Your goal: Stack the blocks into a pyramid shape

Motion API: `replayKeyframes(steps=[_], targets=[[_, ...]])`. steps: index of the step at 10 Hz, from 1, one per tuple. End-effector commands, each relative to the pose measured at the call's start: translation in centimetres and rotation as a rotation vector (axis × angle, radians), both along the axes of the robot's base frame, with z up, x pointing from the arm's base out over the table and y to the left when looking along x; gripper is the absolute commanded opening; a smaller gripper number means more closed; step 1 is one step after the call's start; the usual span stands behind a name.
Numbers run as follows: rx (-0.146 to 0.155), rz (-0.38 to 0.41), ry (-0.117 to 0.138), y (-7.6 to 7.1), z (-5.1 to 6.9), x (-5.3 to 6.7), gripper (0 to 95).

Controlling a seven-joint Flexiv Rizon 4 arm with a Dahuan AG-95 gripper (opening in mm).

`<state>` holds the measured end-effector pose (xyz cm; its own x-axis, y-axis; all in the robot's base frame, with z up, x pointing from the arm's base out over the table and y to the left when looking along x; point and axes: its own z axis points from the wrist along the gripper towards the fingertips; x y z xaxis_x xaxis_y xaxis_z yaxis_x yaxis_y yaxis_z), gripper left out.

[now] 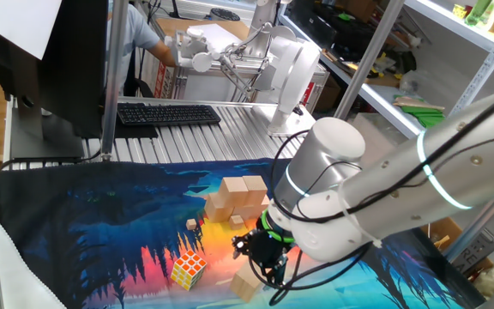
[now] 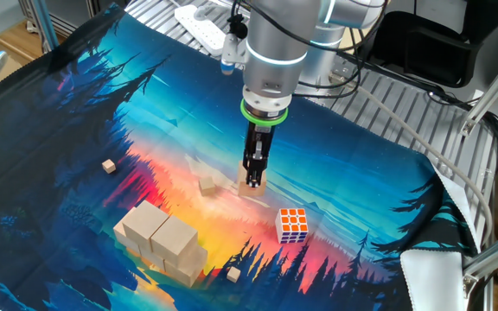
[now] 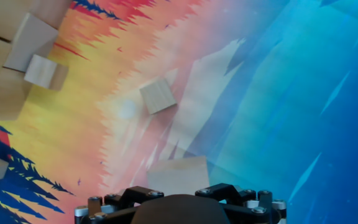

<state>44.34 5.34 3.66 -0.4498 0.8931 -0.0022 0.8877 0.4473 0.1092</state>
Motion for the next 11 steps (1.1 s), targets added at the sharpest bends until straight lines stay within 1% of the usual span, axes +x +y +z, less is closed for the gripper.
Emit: replayKeyframes(steps=[1,3,7,9,10,11], targets=[[-0.001,-0.003,-0.001,-0.09,0.20,0.06,95.0],[0.003,-0.006,-0.001,-0.08,0.10,0.12,95.0],[0.010,-0.005,-0.007,-0.07,-0.54,0.17,95.0],[0.013,-0.004,-0.008,-0.06,-0.61,0.17,95.0],[0.015,-0.001,-0.010,-0.06,-0.64,0.17,76.0],[0.014,0.002,-0.010,-0.06,-0.64,0.17,76.0]])
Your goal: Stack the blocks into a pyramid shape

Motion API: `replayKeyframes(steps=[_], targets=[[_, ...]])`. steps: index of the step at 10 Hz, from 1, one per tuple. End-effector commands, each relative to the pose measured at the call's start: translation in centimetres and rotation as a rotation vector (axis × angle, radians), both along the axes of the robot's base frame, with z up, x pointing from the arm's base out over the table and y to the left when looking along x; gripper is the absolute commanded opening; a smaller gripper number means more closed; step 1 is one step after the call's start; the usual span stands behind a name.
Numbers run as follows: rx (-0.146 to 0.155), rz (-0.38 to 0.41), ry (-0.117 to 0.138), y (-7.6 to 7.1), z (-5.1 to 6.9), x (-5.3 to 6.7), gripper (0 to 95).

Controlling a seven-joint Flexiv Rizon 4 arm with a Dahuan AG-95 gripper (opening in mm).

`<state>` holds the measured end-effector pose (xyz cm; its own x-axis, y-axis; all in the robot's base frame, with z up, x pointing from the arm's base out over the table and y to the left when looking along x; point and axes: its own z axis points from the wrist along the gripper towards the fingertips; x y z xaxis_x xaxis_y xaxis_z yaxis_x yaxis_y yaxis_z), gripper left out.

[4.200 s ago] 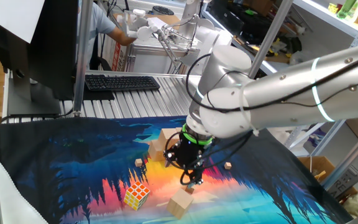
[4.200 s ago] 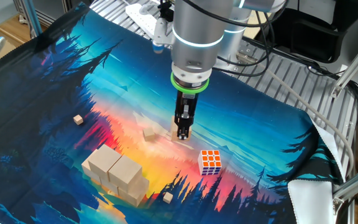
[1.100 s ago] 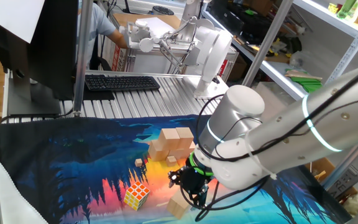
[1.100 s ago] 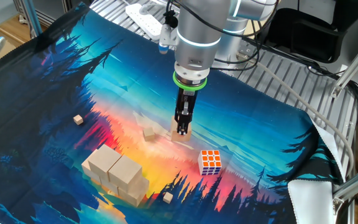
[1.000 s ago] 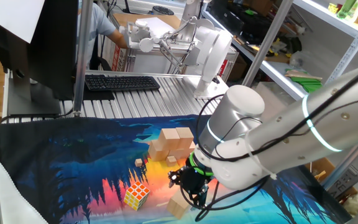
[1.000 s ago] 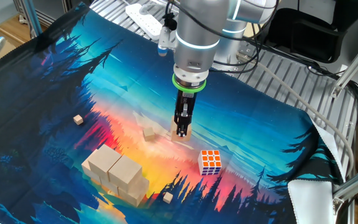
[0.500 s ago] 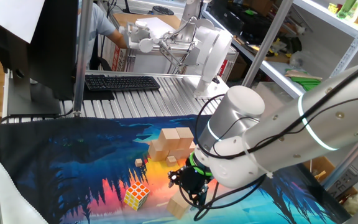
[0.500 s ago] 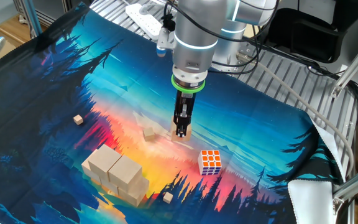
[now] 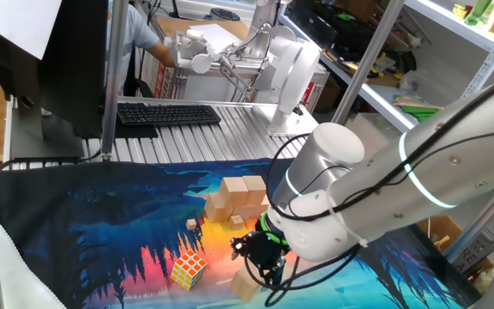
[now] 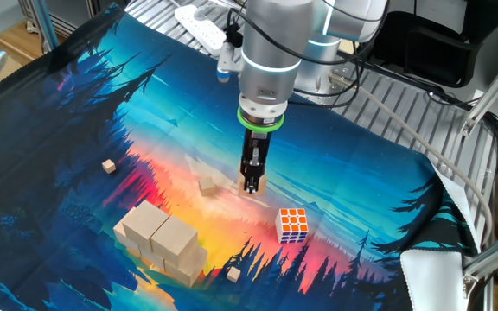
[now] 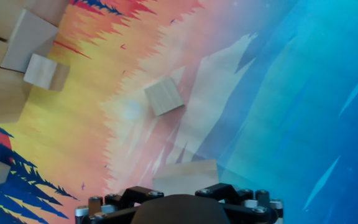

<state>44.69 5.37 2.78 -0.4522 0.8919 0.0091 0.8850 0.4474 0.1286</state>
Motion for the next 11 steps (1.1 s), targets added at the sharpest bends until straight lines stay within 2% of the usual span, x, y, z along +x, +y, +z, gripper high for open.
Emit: replayKeyframes(steps=[1,2,4,5,6,8,11], targets=[[-0.006,0.004,0.002,-0.1,0.3,-0.2,76.0],[-0.006,0.008,0.002,-0.1,0.3,-0.2,57.0],[-0.008,0.016,0.001,-0.1,0.2,-0.2,57.0],[-0.009,0.020,0.001,-0.1,0.2,-0.2,38.0],[-0.009,0.021,0.001,-0.1,0.2,-0.2,38.0],[-0.012,0.020,0.001,-0.1,0.7,-0.2,0.0],[-0.014,-0.012,0.003,0.1,1.4,-0.1,0.0]])
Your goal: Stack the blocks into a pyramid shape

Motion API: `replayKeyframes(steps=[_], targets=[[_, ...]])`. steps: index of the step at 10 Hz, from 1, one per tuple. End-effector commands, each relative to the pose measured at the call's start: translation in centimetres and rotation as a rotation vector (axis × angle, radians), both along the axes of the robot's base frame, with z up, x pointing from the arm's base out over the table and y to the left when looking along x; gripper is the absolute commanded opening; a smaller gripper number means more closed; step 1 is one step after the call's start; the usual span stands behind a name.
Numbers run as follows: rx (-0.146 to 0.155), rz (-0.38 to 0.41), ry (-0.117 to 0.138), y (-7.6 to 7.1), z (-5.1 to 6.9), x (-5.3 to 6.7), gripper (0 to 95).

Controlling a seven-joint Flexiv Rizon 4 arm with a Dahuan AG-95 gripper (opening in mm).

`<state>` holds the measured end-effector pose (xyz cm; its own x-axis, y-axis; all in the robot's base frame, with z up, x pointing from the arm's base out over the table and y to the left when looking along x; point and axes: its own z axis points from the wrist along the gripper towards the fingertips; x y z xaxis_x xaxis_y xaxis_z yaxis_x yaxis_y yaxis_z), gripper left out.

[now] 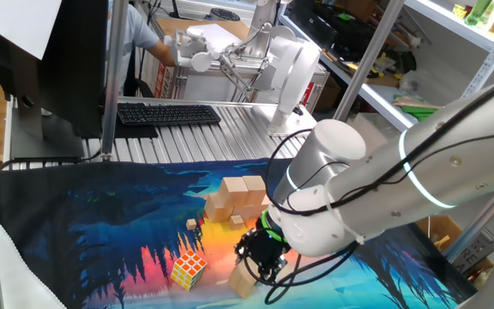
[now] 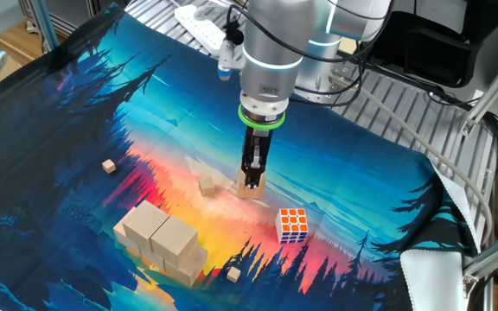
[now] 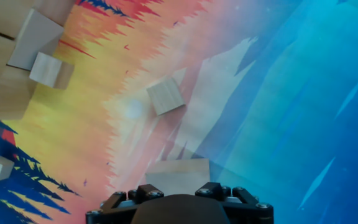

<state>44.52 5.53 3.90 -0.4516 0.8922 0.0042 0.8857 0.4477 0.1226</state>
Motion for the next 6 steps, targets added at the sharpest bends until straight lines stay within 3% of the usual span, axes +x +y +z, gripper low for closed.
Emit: replayKeyframes(steps=[1,5,6], targets=[[-0.006,-0.027,0.002,0.1,0.8,0.2,0.0],[0.002,-0.084,0.011,0.3,4.0,1.6,0.0],[0.003,-0.089,0.012,0.4,4.4,1.8,0.0]])
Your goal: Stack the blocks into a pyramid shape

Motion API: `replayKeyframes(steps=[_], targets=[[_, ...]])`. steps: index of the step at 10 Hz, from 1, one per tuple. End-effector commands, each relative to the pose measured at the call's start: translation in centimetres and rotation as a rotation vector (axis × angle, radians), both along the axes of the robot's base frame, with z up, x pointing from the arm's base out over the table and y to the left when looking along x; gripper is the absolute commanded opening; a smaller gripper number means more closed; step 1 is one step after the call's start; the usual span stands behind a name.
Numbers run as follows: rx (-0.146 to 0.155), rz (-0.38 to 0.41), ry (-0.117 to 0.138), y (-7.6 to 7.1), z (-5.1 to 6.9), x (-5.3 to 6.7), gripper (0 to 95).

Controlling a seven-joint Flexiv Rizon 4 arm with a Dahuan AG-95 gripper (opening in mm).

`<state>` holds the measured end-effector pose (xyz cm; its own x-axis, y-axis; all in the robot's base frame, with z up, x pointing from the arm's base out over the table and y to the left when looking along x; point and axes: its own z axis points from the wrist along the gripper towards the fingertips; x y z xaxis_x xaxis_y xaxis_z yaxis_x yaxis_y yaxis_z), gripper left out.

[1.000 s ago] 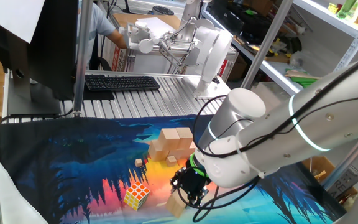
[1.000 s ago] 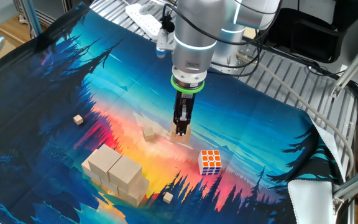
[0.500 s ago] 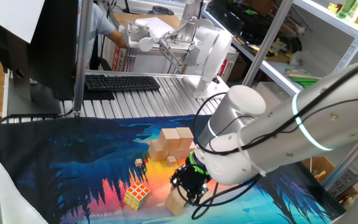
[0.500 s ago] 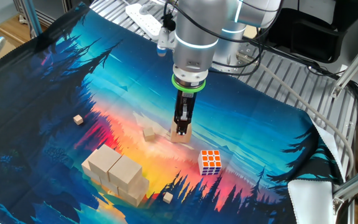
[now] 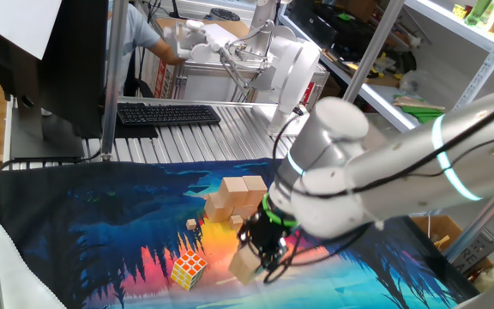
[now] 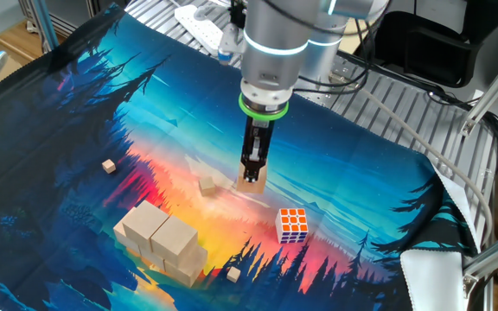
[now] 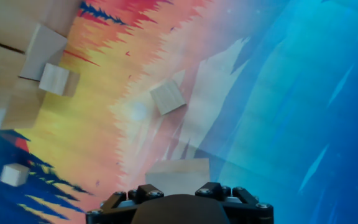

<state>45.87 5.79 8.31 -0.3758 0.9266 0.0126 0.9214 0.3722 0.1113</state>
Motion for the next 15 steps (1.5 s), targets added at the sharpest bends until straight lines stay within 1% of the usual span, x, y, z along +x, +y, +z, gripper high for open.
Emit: replayKeyframes(steps=[1,4,5,6,7,8,9,11,12,13,15], targets=[[0.001,-0.021,0.001,0.2,1.0,0.9,0.0],[0.003,-0.032,0.006,0.2,2.5,1.8,0.0],[0.002,-0.033,0.018,0.0,3.5,2.3,0.0],[0.002,-0.033,0.027,-0.1,4.1,2.7,0.0],[0.003,-0.037,0.041,-0.4,5.1,3.1,0.0],[0.004,-0.040,0.045,-0.5,5.7,3.2,0.0],[0.004,-0.053,0.059,-0.7,6.7,3.5,0.0],[0.005,-0.090,0.077,-0.9,7.5,4.1,0.0],[0.004,-0.117,0.091,-1.2,7.9,4.7,0.0],[0.004,-0.127,0.094,-1.4,8.1,5.0,0.0],[0.008,-0.133,0.096,-2.3,8.9,6.3,0.0]])
